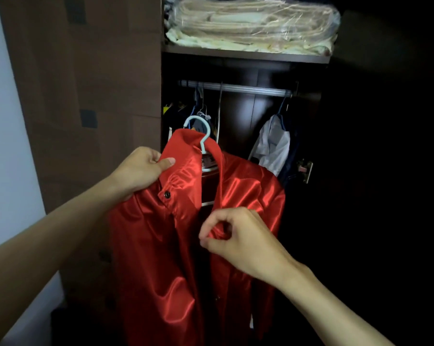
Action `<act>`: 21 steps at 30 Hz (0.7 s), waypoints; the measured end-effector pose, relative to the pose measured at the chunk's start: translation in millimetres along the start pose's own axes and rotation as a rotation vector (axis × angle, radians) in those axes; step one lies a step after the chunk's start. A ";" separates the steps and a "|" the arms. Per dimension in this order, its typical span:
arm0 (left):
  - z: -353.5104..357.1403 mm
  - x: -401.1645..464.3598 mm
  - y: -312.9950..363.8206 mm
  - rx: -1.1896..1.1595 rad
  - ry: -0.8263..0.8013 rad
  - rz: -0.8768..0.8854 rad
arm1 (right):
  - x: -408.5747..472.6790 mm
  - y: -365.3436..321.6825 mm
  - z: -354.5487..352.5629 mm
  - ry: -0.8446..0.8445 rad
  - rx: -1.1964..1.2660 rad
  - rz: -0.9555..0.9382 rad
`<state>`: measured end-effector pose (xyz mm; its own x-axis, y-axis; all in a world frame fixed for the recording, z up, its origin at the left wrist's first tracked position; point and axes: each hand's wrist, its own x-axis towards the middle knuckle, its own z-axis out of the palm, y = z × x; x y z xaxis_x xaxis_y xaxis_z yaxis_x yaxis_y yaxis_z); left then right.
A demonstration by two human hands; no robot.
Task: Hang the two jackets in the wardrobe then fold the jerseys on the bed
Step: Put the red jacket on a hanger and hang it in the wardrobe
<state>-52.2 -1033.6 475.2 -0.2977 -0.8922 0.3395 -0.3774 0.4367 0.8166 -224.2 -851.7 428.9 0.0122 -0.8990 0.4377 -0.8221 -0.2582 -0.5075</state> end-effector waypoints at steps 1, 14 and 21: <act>2.1 0.7 1.5 0.002 -0.003 0.007 | 1.5 -2.7 -0.3 -0.012 0.071 0.015; 0.8 2.2 1.0 -0.009 -0.023 0.068 | 46.2 -19.2 9.7 -0.007 -0.447 -0.367; 9.4 -9.5 6.5 -0.099 -0.145 0.044 | 62.5 -19.8 48.0 0.037 -0.438 -0.547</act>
<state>-60.0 -1021.3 473.0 -0.4382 -0.8435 0.3105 -0.2757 0.4550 0.8468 -179.9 -919.7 430.7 0.4770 -0.6658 0.5737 -0.8569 -0.4974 0.1353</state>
